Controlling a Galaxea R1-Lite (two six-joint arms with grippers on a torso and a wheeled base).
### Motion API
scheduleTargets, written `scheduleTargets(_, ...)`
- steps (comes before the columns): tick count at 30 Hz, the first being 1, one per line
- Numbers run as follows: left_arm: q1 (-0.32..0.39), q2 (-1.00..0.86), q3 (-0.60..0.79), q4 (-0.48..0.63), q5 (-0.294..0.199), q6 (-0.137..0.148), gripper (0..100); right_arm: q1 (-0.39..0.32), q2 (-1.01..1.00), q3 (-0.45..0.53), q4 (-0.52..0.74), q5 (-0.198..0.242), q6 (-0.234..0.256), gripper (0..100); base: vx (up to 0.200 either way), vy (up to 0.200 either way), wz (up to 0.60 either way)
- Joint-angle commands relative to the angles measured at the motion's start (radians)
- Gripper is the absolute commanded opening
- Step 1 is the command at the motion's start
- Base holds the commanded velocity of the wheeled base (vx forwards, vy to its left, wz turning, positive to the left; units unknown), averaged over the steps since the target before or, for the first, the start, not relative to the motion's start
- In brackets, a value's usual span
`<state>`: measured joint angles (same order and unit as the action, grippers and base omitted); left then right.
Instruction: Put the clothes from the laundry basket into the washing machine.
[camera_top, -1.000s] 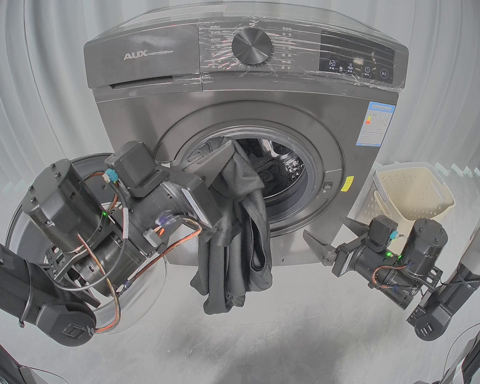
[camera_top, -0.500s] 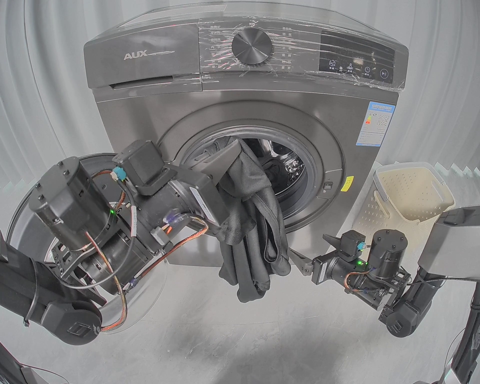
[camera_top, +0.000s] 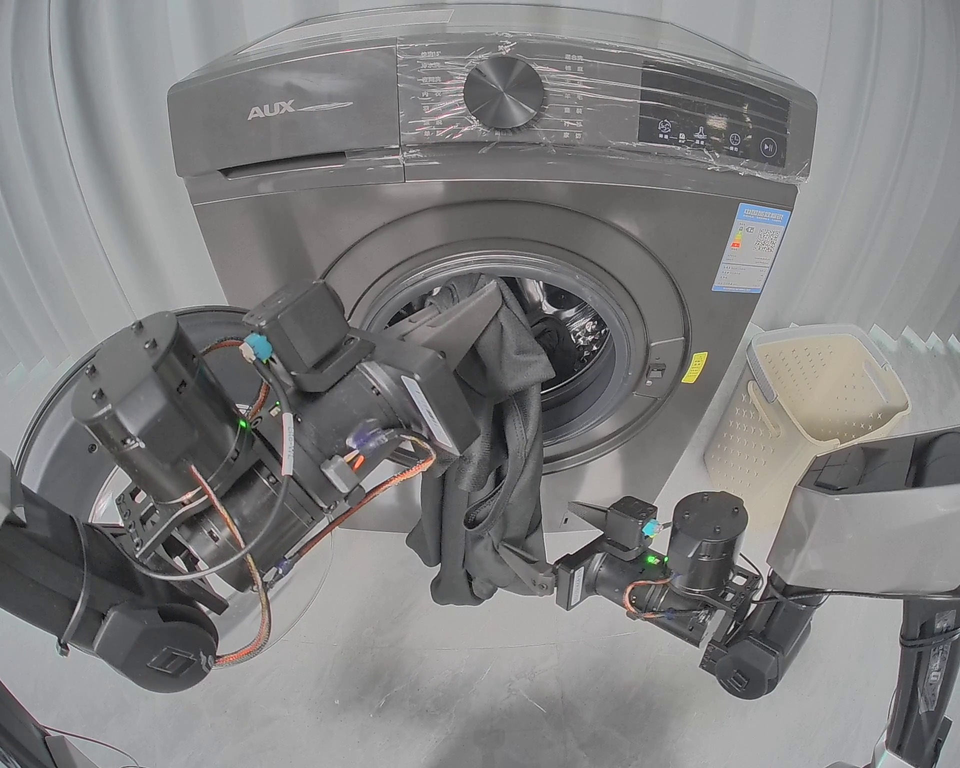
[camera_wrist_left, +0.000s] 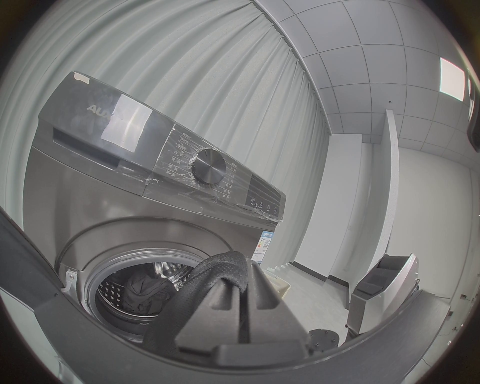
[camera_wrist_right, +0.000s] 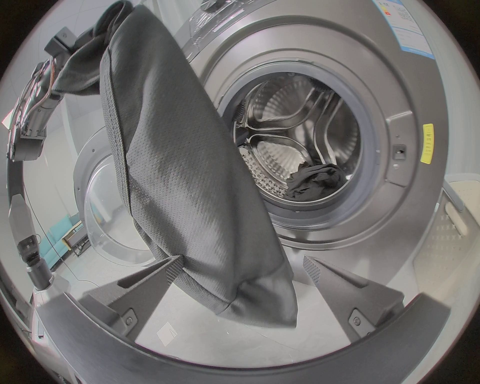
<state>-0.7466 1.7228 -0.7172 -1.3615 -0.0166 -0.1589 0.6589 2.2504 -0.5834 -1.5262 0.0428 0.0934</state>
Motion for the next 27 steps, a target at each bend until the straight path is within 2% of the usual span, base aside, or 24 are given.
scheduleTargets(1,-0.017,0.004,-0.004,-0.001,0.003,-0.001,0,0.044,0.075,-0.102,0.004,0.000,-0.001,100,0.000,0.000,0.00)
scheduleTargets(11,-0.022,-0.009,0.013,-0.004,0.001,-0.001,0,0.045,0.133,-0.316,0.069,0.000,-0.001,100,0.000,0.000,0.00)
scheduleTargets(15,-0.031,-0.020,0.016,-0.005,0.001,-0.002,0,0.044,0.156,-0.355,0.073,-0.003,-0.001,100,0.000,0.000,0.00)
scheduleTargets(16,-0.031,-0.022,0.018,-0.005,0.000,-0.002,0,0.042,0.166,-0.363,0.070,-0.007,-0.001,0,0.000,0.000,0.00)
scheduleTargets(23,-0.013,-0.023,0.035,-0.005,0.009,-0.002,0,0.033,0.179,-0.371,0.054,-0.014,-0.017,0,0.000,0.000,0.00)
scheduleTargets(27,0.061,-0.028,0.079,-0.007,0.003,-0.001,0,-0.013,0.121,-0.343,0.040,-0.015,-0.024,0,0.000,0.000,0.00)
